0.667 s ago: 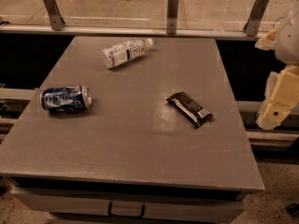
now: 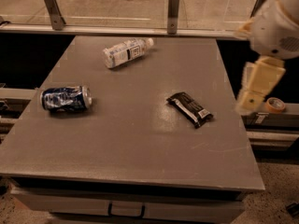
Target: Place blue plastic bottle upright
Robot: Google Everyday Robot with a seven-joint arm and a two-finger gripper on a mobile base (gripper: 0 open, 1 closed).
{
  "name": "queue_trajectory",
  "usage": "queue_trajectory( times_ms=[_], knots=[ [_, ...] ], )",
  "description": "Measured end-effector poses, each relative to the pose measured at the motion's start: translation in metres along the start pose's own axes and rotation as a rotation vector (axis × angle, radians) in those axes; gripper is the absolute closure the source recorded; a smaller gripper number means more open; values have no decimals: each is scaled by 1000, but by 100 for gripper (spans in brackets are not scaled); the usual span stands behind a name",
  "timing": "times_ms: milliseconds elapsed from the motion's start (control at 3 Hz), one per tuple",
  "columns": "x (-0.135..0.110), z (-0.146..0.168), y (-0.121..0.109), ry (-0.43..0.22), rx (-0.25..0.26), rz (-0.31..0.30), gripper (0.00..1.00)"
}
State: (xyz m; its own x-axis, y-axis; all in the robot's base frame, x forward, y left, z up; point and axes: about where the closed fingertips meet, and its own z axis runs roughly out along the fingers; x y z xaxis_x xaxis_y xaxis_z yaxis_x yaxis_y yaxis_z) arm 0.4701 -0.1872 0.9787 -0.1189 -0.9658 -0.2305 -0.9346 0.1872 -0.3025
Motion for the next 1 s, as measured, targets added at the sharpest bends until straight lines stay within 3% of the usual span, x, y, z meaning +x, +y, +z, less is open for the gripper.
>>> queue_trajectory(
  times_ms=[333, 667, 1000],
  knots=[
    [-65, 21, -39, -96, 62, -159, 0],
    [-134, 31, -73, -192, 151, -279, 0],
    [-134, 31, -73, -192, 151, -279, 0]
  ],
)
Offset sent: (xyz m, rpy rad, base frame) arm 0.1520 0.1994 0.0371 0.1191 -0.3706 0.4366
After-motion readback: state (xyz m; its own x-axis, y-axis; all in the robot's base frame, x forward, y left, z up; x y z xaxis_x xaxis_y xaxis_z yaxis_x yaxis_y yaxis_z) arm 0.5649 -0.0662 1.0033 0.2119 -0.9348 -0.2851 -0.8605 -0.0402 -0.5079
